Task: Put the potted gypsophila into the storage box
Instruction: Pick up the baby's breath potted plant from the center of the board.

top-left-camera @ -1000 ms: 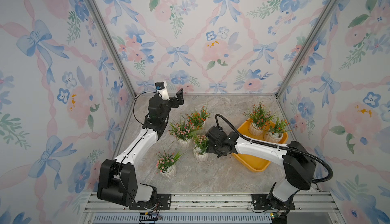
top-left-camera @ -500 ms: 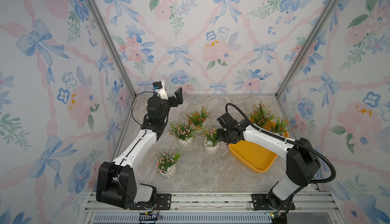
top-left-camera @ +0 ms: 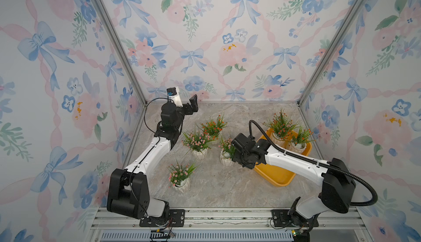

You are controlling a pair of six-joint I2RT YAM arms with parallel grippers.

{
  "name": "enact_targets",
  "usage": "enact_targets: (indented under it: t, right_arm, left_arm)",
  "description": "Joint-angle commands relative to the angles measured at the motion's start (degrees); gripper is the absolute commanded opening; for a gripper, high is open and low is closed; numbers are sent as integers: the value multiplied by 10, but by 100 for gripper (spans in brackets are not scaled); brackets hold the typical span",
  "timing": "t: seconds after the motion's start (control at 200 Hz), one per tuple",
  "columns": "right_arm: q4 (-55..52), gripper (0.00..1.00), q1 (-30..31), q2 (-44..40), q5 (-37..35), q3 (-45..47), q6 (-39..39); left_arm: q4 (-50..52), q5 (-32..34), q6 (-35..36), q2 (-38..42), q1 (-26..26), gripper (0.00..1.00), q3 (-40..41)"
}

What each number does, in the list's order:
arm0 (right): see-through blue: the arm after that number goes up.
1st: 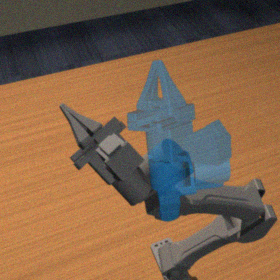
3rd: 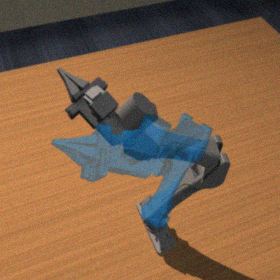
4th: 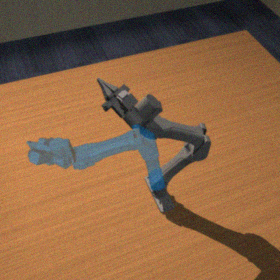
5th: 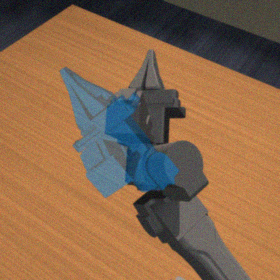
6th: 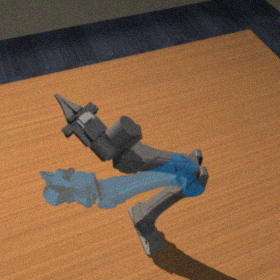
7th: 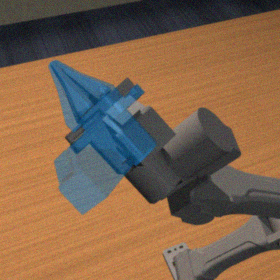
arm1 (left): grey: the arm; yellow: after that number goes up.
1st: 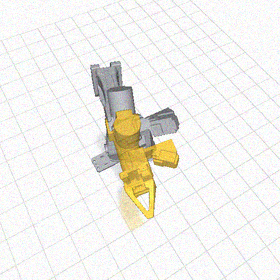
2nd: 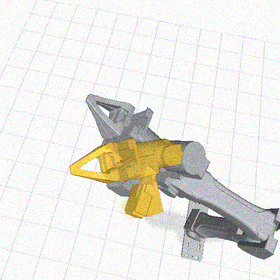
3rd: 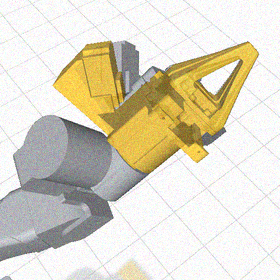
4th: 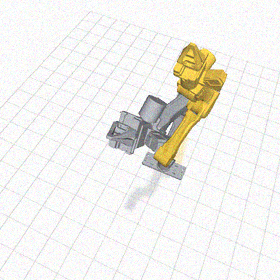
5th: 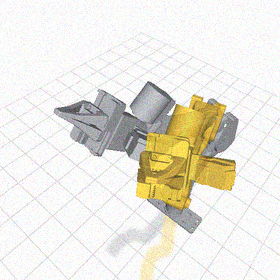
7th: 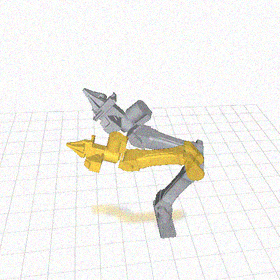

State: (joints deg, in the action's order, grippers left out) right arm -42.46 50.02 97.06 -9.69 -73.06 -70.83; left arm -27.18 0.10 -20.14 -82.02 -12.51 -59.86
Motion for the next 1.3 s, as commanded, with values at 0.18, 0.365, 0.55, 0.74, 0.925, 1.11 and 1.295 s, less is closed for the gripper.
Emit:
enact_targets:
  t: [0.18, 0.365, 0.55, 0.74, 0.925, 1.11, 1.295]
  right_arm:
    - [119, 62, 41, -50, -54, 120, -128]
    - [115, 62, 42, -2, -50, 56, -101]
    - [131, 60, 29, 22, -24, 41, -105]
    - [137, 53, 14, 38, -3, 40, -112]
    - [91, 44, 8, 72, -4, -18, -93]
    - [53, 32, 5, 96, -3, -53, -87]
    - [58, 26, -1, 100, 7, -44, -91]
  left_arm:
    - [-9, -4, 35, -26, 7, 98, -39]
    - [-14, -3, 38, -23, 8, 98, -37]
    - [-18, 0, 32, -17, 12, 98, -29]
    - [-22, 0, 27, -12, 15, 98, -22]
    - [-26, 3, 25, -8, 15, 98, -14]
    - [-30, 5, 22, -2, 17, 98, -8]
    - [-32, 4, 20, -3, 19, 98, -6]
